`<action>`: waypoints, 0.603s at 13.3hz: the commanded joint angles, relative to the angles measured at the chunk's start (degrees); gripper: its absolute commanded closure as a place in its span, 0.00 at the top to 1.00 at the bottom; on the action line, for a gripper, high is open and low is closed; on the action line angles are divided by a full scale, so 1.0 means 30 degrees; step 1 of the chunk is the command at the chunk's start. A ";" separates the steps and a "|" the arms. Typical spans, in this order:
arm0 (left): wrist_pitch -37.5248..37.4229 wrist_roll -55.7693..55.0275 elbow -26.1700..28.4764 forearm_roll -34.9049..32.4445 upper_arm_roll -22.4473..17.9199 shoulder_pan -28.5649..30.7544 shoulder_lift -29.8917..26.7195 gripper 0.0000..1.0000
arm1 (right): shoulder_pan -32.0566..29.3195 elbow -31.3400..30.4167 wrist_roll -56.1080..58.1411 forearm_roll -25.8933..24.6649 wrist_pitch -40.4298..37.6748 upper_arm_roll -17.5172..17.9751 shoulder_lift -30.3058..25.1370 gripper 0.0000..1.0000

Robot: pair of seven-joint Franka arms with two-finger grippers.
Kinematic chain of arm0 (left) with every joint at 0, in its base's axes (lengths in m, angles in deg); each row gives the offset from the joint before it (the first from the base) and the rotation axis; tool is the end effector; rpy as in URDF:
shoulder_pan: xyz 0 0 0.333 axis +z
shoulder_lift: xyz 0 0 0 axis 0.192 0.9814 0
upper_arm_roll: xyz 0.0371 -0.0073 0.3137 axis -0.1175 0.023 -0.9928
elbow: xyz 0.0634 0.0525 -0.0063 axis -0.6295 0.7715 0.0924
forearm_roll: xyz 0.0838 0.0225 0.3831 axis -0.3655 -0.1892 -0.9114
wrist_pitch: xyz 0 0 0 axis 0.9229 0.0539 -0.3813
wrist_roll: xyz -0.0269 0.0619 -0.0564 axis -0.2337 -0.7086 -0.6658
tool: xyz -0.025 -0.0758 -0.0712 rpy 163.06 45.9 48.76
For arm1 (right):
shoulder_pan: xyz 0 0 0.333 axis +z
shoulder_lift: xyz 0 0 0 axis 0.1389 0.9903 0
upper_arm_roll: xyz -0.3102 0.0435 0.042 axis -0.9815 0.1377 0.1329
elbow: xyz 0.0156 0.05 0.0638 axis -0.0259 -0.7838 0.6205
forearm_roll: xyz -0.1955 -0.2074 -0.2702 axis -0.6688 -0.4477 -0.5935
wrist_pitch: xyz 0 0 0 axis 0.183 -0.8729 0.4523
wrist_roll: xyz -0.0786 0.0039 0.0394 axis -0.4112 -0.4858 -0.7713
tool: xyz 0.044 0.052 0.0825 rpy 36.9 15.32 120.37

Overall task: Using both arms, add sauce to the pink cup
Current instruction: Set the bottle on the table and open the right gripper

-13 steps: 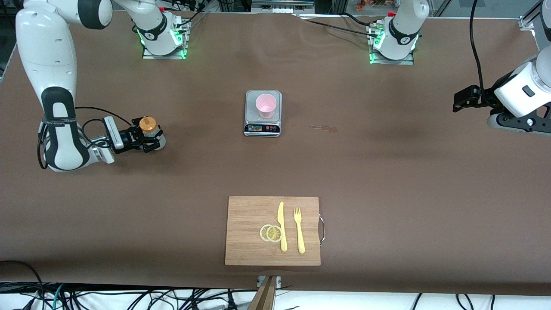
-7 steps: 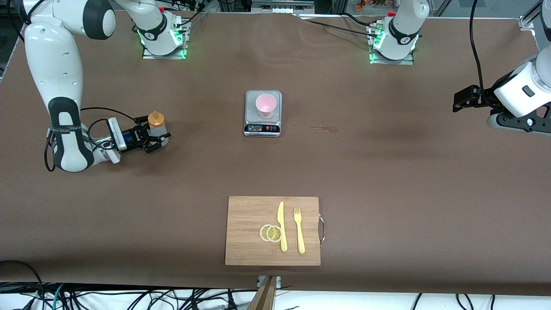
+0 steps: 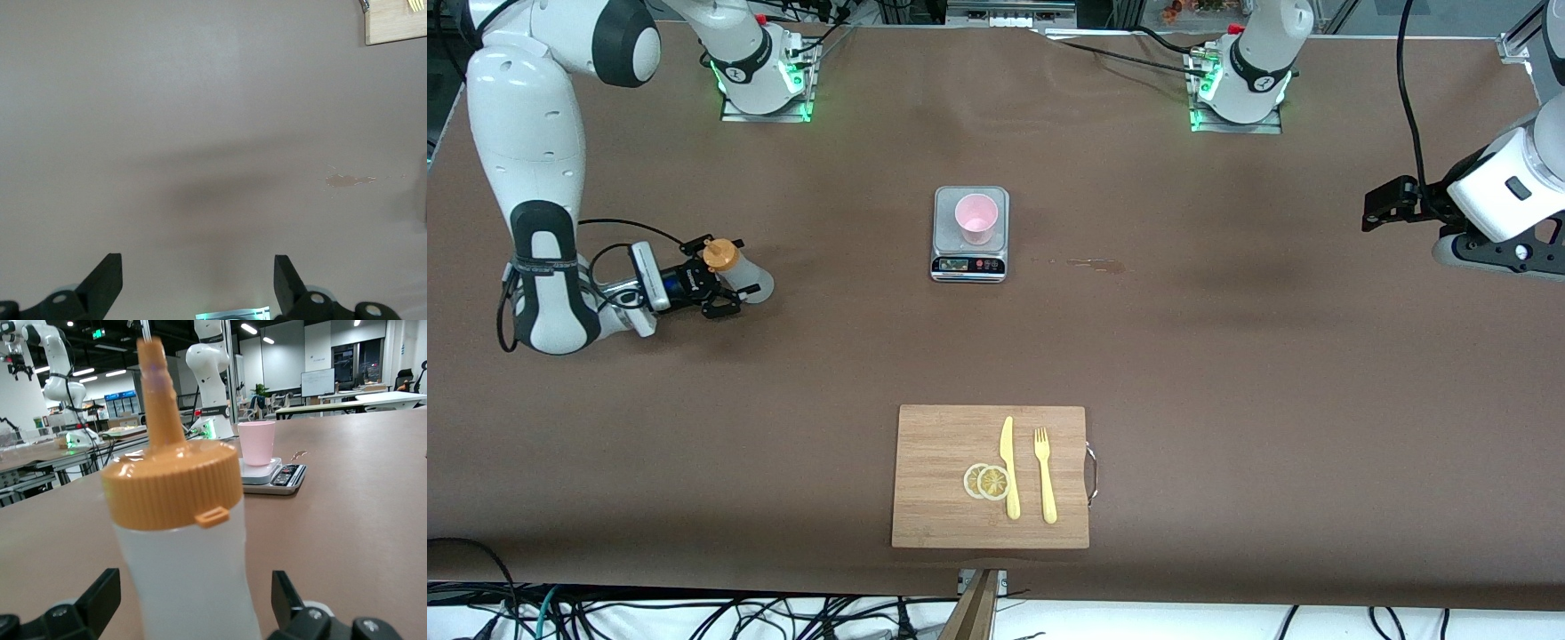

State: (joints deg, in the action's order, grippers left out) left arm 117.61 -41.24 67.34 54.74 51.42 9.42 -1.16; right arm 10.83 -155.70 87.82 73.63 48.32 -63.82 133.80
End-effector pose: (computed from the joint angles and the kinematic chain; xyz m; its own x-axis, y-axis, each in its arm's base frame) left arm 0.5702 -0.0249 0.5859 0.9781 -0.1356 -0.1577 -0.1353 -0.9907 0.0128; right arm 0.5350 -0.0849 0.1124 0.0099 0.2393 0.9709 0.8961 0.4287 -0.1148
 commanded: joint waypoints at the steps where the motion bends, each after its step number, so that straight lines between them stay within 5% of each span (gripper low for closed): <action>1: -0.0207 0.0383 -0.0515 -0.0258 0.0042 -0.0006 0.0204 1.00 | -0.0098 0.1603 0.1580 -0.1077 -0.0679 -0.0580 0.0198 1.00; 5: -0.0207 0.0383 -0.0515 -0.0258 0.0042 -0.0006 0.0204 1.00 | -0.0069 0.3099 0.1144 -0.2920 -0.0565 -0.1752 -0.0616 1.00; 8: -0.0207 0.0383 -0.0515 -0.0258 0.0042 -0.0006 0.0204 1.00 | 0.0192 0.2926 -0.2010 -0.6342 0.1481 -0.1695 -0.4272 1.00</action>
State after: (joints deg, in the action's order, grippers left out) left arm 117.61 -41.24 67.33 54.74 51.42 9.42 -1.16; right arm 10.60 -145.33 85.34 60.73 49.41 -69.05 129.43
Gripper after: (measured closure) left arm 0.000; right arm 0.000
